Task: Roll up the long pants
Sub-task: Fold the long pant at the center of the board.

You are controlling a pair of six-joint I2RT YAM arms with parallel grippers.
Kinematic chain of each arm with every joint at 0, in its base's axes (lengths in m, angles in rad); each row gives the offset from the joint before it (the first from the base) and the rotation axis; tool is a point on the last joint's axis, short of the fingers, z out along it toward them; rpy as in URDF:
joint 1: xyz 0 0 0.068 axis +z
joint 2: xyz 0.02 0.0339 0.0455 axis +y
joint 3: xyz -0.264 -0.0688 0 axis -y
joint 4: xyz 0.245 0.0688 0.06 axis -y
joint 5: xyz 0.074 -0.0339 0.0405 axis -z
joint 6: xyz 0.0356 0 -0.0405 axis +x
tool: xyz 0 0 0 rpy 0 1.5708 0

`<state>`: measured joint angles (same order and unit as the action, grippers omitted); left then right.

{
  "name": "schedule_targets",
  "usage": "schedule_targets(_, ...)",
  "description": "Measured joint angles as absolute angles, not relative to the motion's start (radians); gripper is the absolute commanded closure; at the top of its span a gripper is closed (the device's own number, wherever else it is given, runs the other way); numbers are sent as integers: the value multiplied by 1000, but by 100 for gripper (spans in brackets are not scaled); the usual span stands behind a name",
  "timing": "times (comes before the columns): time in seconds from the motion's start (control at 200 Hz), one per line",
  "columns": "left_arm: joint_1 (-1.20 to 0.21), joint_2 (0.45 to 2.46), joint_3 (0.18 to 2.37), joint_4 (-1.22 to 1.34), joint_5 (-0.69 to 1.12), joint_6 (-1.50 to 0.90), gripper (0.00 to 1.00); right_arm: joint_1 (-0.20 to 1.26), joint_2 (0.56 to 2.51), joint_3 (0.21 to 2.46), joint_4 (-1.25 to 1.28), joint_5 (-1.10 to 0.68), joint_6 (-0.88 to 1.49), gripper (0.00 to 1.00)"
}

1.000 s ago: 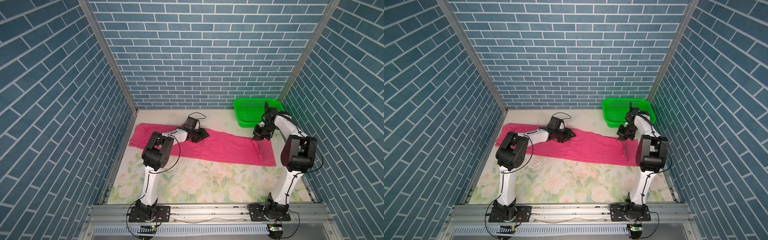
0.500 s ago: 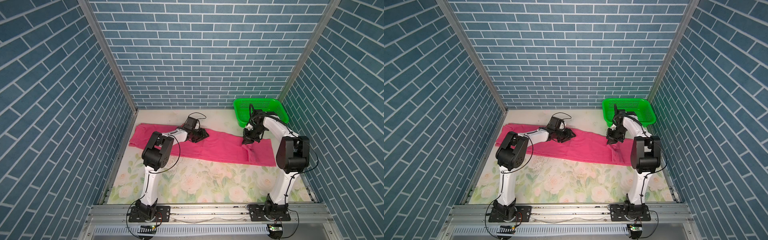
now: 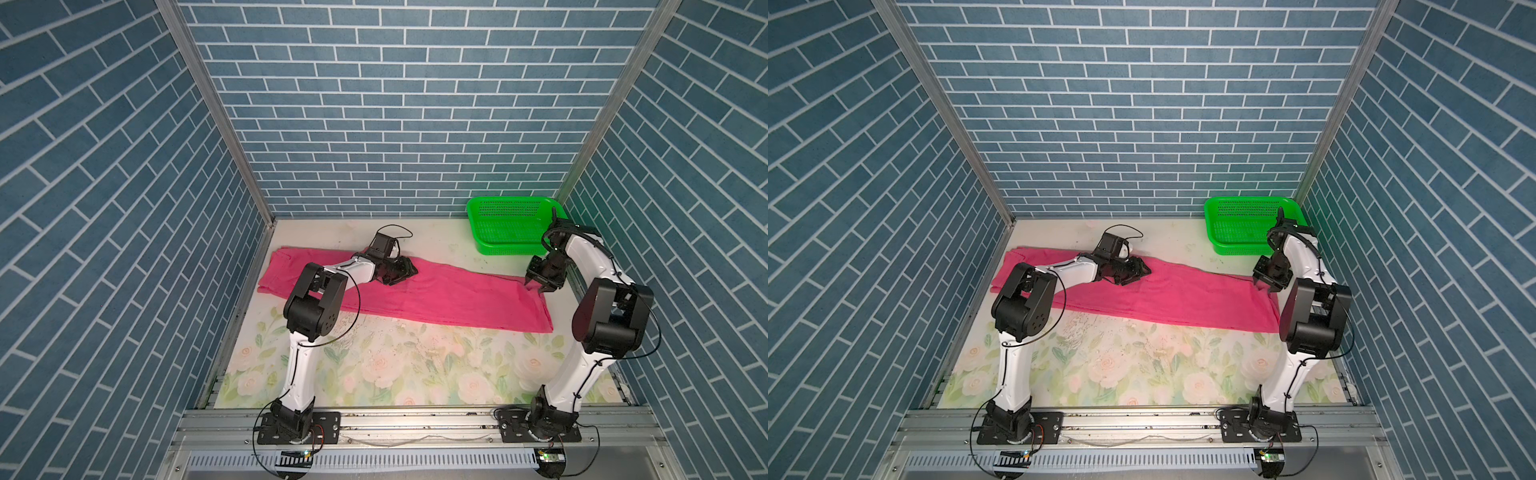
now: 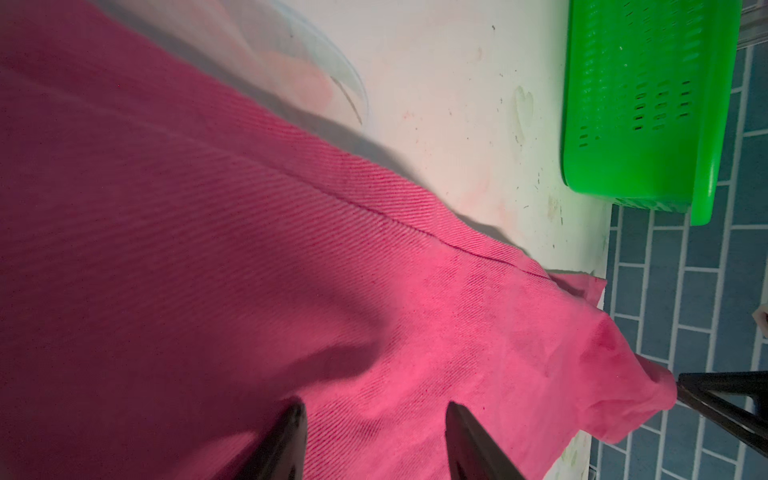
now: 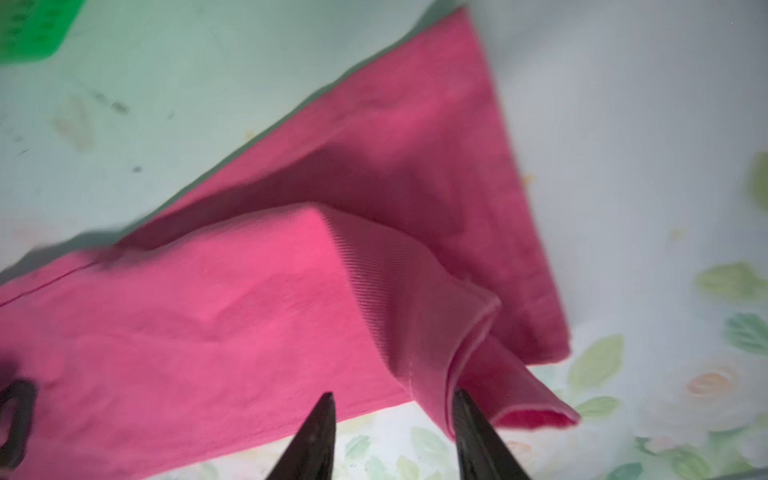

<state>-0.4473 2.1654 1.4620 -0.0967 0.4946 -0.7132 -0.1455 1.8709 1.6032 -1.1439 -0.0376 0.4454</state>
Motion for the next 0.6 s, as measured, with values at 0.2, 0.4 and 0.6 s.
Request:
schedule_targets(0.2,-447,2165,1462,-99,495,-702,41,-190,1849,1603,-1143,38,450,52)
schedule_targets(0.4,-446,2165,1462,-100,495,-698,41,-339,1851,1520,-1064,-93,511,54)
schedule_targets(0.6,-445,2158,1447,-90,496,-696,41,-485,1941,1510,-980,-255,555,54)
